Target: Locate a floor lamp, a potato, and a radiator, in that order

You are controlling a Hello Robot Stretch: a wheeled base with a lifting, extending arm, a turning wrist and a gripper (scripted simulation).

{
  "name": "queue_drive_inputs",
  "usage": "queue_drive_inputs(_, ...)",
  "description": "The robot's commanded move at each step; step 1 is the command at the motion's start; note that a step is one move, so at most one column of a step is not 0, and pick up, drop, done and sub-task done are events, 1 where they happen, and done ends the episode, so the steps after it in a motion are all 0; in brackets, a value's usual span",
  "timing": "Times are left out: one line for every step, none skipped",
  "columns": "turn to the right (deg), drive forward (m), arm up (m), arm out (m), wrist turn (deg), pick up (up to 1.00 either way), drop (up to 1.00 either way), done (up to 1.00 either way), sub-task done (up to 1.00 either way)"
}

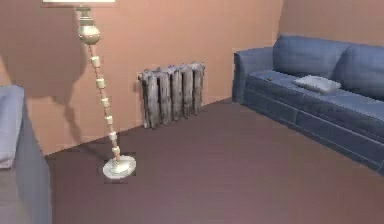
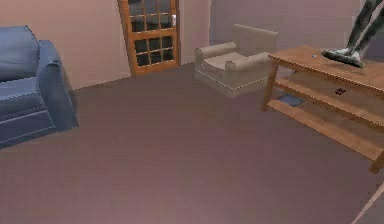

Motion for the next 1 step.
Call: queue_drive_inputs(0.0,1.00,0.00,0.00,0.0,0.00,0.00,0.00,0.00)
